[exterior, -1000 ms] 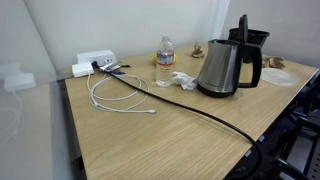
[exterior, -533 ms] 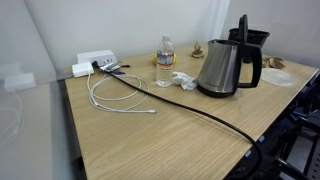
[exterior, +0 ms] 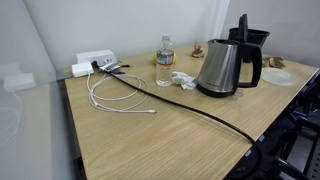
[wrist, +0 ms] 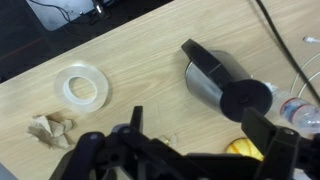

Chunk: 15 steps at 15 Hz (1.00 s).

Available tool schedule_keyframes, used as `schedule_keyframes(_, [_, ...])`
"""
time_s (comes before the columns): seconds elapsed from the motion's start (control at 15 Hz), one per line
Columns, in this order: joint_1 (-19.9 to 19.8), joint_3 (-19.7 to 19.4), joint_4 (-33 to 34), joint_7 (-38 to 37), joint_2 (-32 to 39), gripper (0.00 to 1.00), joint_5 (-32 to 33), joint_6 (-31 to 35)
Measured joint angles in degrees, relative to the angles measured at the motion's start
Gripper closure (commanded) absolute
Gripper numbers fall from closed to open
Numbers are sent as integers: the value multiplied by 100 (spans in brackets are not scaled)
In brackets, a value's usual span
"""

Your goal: Put the brown paper bag in the black bin

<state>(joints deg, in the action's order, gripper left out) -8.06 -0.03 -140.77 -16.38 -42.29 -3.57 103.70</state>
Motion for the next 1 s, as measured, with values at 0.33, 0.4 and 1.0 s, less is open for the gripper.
schedule_keyframes(0.33, [16,23,-14,-2,-12,0,4,26])
schedule_keyframes(0.4, [16,19,-14,-2,-11,0,4,26])
schedule_keyframes(1.0, [-660,-200,-183,-914,464,0,280,698])
